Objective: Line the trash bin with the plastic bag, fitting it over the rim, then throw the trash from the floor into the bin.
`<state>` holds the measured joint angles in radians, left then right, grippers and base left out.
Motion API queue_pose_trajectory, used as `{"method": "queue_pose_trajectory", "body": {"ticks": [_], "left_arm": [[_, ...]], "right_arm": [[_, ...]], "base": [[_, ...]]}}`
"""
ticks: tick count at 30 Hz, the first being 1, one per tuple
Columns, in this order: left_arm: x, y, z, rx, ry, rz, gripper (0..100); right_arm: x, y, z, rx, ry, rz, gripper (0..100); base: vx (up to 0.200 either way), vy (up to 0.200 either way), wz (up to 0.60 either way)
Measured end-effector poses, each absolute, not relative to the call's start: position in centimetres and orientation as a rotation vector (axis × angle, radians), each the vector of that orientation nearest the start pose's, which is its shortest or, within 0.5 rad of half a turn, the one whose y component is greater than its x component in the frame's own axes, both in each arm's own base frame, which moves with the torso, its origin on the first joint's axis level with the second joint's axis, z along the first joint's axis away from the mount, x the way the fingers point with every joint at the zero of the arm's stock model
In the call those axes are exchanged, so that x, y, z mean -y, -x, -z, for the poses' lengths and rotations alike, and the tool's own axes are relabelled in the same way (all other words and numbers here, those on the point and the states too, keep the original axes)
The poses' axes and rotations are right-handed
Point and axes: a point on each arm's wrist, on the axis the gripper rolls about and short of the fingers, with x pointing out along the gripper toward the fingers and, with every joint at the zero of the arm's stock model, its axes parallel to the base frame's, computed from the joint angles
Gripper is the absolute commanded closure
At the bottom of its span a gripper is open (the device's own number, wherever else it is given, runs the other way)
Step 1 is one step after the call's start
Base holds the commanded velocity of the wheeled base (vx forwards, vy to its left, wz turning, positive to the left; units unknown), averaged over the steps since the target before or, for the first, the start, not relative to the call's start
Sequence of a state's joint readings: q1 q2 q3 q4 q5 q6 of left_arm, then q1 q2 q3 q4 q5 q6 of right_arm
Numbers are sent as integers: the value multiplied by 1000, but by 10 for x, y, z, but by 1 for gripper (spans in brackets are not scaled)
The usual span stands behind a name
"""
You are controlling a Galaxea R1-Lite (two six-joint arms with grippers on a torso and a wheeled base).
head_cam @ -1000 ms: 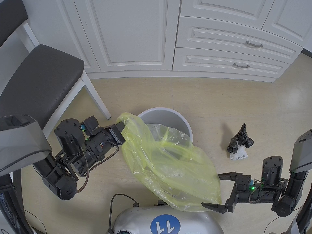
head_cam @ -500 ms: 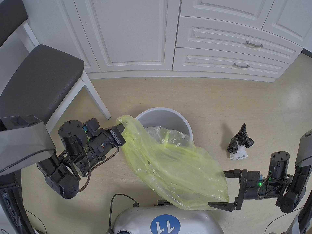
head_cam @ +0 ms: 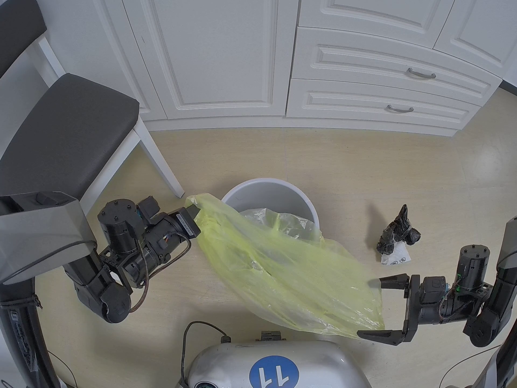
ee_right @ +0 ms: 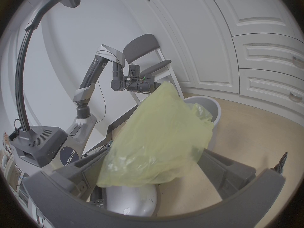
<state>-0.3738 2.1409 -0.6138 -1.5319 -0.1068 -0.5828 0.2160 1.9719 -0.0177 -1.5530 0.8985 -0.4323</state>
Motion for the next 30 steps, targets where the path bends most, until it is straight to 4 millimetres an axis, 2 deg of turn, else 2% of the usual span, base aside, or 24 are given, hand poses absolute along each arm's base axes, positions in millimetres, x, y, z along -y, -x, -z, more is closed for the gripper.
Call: {"method": "queue_pose_trajectory", "body": {"ticks": [10, 18, 30], "left_arm": [[125, -325, -83, -127, 575, 456, 100], [126, -323, -86, -117, 573, 460, 100], [135, -306, -100, -105, 561, 512, 100]], "right_arm": [[-55, -199, -56, -104, 246, -1177, 0], [-71, -194, -60, -110, 255, -1185, 0], [-107, -194, -76, -159, 247, -747, 0]], "base": [[0, 0, 0], [0, 0, 0], [0, 0, 0]]}}
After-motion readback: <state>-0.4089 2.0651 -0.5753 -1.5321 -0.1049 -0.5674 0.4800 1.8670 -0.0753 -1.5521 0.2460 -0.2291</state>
